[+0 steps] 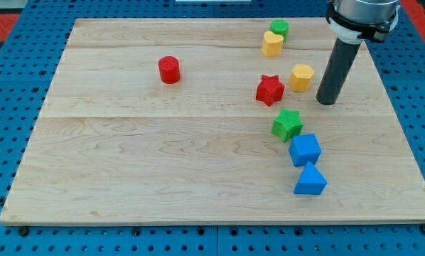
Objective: Push the red star closer to the red cirlce
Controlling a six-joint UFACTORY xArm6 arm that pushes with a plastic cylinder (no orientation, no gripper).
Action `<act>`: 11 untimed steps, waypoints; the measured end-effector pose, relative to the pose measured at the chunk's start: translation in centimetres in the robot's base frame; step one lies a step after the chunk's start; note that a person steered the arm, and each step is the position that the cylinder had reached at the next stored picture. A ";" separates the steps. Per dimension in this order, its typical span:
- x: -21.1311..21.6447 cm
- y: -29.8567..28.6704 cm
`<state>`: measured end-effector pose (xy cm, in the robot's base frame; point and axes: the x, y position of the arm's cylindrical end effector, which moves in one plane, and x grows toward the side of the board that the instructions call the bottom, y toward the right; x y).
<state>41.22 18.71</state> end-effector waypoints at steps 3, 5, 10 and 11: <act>-1.6 -0.8; -1.6 -6.7; -1.1 -24.4; -0.6 -22.5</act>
